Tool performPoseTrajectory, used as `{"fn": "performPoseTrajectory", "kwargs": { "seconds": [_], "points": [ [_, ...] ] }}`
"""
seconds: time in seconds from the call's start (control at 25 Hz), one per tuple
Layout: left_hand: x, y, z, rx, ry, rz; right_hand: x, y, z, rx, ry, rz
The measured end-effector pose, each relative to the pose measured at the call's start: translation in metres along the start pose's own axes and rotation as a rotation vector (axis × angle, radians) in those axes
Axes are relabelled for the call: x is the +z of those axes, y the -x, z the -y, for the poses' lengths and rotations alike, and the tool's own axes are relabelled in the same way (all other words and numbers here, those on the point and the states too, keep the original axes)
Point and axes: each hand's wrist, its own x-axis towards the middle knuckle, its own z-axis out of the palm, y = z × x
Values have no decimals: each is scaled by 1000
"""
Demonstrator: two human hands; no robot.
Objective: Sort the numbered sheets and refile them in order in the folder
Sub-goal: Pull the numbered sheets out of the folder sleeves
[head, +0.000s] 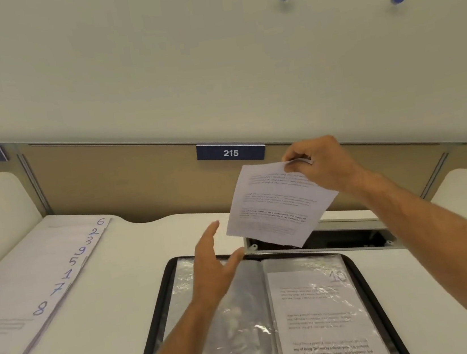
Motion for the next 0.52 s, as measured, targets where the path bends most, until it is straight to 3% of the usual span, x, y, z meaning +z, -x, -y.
{"fn": "performPoseTrajectory", "kwargs": {
  "seconds": [0.28,0.4,0.48,0.52],
  "points": [
    [-54,-6,-38,15,197,-126,19,-9,66,-72,-161,78],
    [-84,0,-29,-16,226,-155,33,-10,78,-94,9,-103],
    [-108,3,-23,-40,205,-164,51,-3,82,84,18,-259],
    [-121,4,-21,-57,195,-167,64,4,88,255,-140,-257]
  ]
}}
